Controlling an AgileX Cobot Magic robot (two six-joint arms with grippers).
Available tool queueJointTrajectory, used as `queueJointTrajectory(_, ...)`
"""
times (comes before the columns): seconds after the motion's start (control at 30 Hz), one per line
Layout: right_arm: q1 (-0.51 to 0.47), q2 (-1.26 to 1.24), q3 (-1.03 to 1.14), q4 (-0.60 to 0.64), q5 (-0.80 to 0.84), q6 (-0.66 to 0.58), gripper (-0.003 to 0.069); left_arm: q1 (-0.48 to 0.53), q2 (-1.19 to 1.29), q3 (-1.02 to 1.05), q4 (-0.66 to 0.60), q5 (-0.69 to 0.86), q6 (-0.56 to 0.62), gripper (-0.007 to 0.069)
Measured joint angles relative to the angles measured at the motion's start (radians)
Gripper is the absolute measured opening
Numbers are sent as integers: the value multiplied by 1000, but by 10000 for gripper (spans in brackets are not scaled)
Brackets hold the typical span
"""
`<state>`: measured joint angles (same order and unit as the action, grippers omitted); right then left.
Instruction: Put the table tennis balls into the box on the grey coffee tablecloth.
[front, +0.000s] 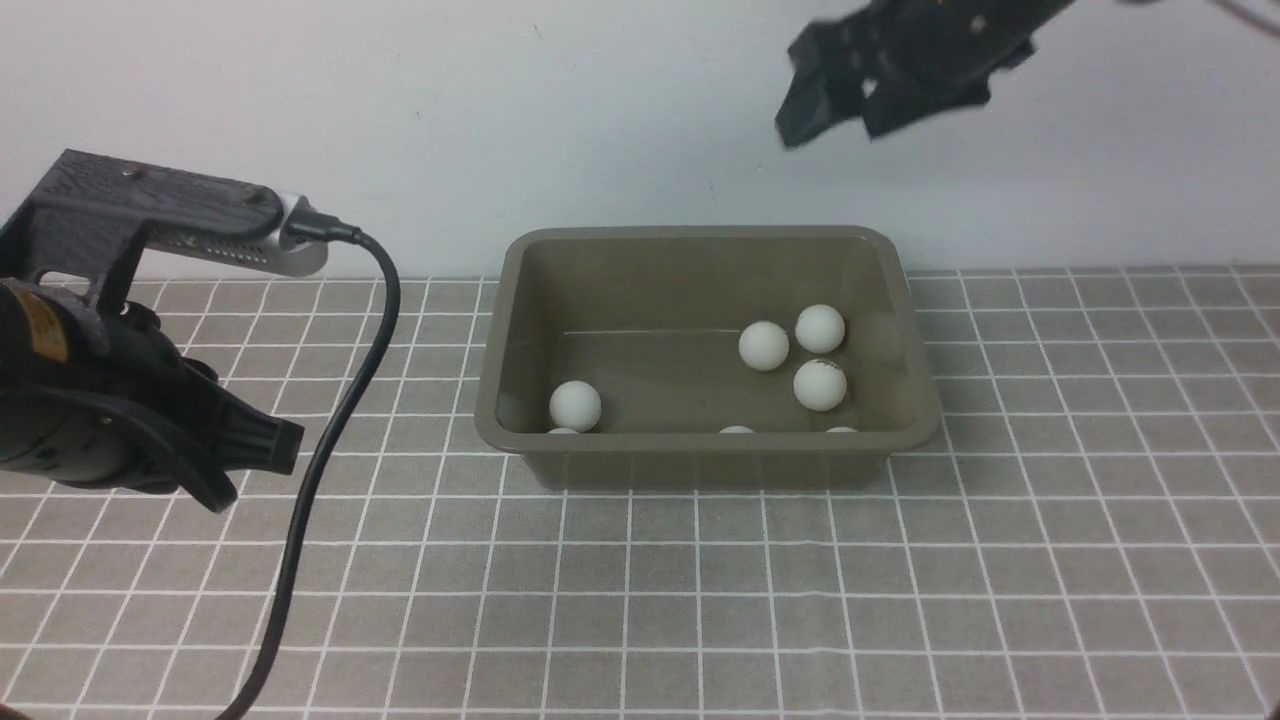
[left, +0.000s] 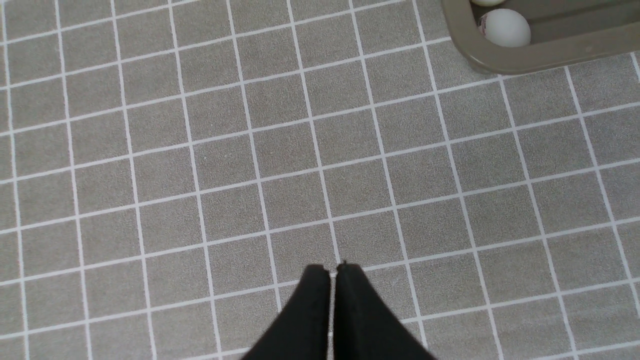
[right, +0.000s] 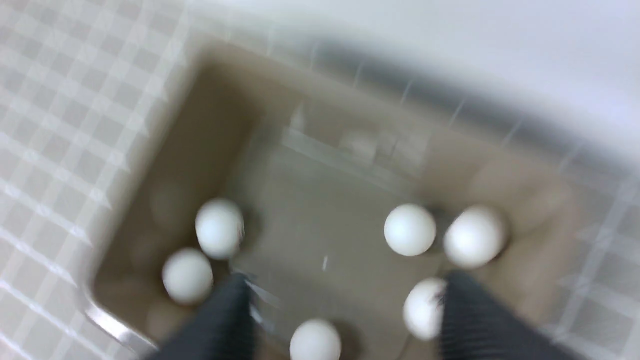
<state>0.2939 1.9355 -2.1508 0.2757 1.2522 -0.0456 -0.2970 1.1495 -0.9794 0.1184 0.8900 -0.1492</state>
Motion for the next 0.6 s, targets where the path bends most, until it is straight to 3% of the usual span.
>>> queueJointTrajectory(0.1,0,-151,-19,-56,3,26,115,0,0,0,1,8,0,-5)
queueJointTrajectory(0.17,0,-270,-26,-99,9,46,35,0,0,0,0,16,0,-5)
queueJointTrajectory(0.3,0,-503,6,-165,10,91,-10,0,0,0,0,17,0,-5)
queueJointTrajectory(0.43,0,-744,197,-184,10,119,-12,0,0,0,-1,17,0,-5)
queueJointTrajectory(0.6,0,-1189,648,-217,-255,141,-14,0,0,0,-27,19,3,-5)
